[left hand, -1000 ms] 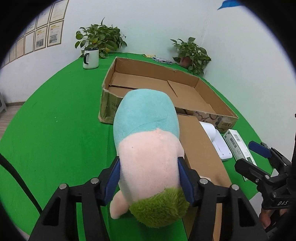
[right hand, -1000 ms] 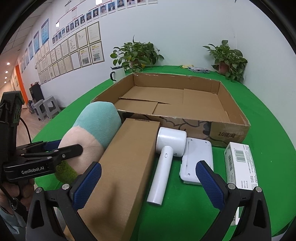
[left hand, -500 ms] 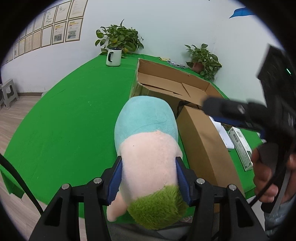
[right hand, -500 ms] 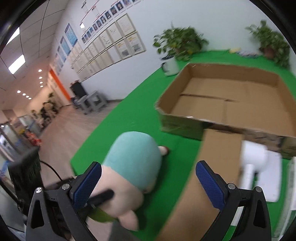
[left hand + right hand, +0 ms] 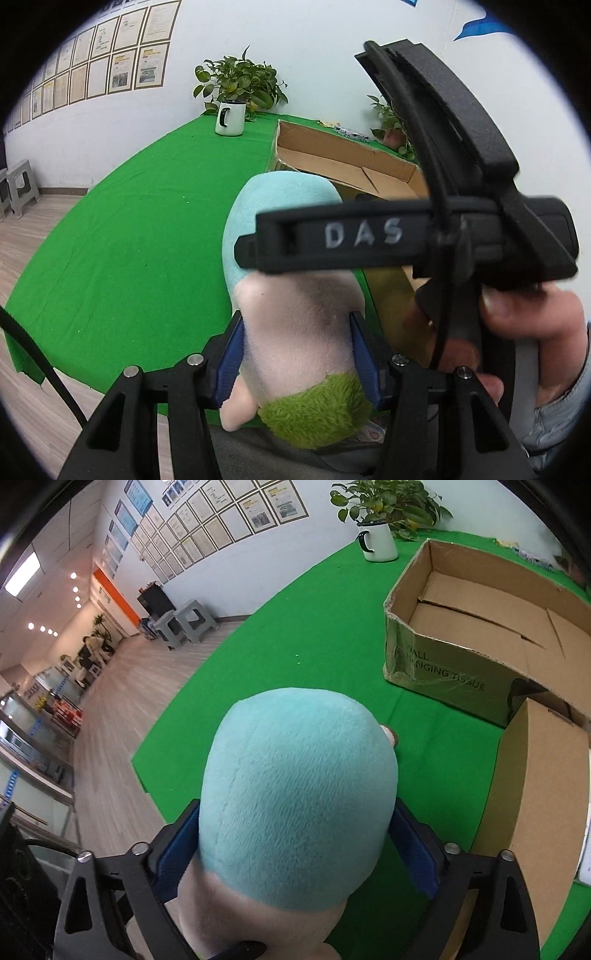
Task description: Organize objects
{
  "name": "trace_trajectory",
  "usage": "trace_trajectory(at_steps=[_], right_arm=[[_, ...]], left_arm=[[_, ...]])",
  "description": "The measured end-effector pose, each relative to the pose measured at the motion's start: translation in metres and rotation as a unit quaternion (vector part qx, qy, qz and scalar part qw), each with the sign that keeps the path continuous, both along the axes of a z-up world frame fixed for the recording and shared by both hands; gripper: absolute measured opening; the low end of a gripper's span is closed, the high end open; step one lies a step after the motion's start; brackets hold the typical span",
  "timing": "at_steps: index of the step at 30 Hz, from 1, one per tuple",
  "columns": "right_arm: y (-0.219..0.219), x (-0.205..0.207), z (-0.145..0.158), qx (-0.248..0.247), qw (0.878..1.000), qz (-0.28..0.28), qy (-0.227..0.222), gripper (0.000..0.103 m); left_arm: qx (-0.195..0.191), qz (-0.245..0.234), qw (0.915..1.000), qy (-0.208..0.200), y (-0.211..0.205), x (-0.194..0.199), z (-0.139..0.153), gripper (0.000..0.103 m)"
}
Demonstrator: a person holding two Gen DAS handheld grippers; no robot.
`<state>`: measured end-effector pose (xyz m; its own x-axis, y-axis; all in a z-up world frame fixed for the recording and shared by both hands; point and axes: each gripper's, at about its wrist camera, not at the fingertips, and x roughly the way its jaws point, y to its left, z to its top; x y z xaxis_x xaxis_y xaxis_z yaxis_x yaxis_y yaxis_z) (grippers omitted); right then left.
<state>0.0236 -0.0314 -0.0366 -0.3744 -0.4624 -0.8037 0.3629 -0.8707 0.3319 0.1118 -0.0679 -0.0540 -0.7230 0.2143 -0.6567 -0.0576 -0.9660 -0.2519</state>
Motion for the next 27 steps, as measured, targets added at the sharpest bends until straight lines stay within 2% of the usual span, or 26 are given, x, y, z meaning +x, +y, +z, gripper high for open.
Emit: trace_trajectory(at_steps=[4,9,14,21,27], right_arm=[[-0.002,0.000,-0.003,0.010,1.000,-0.002,0.012,0.081],[-0.003,0.007,0.000,0.008,1.000,-0.003,0.024,0.071],[0.015,0.012,0.010,-0.029,0.999,-0.016,0.038,0.068],[0.053,0.018,0.060,-0.050,0.991,-0.048,0.113,0.068],[0.093,0.013,0.127,-0.044,0.977,-0.088,0.187,0.067]], left_arm=[[0.006,0.003,1.0000,0.003,-0.004,-0.004,-0.001,0.052],[-0.013,0.001,0.9998,0.014,0.001,-0.007,0.004,0.050],[-0.037,-0.005,0.9986,0.036,0.013,-0.004,0.014,0.048],[-0.061,-0.039,0.9920,0.103,0.037,-0.021,0.050,0.048],[-0.080,-0.074,0.9788,0.173,0.061,-0.053,0.094,0.048]])
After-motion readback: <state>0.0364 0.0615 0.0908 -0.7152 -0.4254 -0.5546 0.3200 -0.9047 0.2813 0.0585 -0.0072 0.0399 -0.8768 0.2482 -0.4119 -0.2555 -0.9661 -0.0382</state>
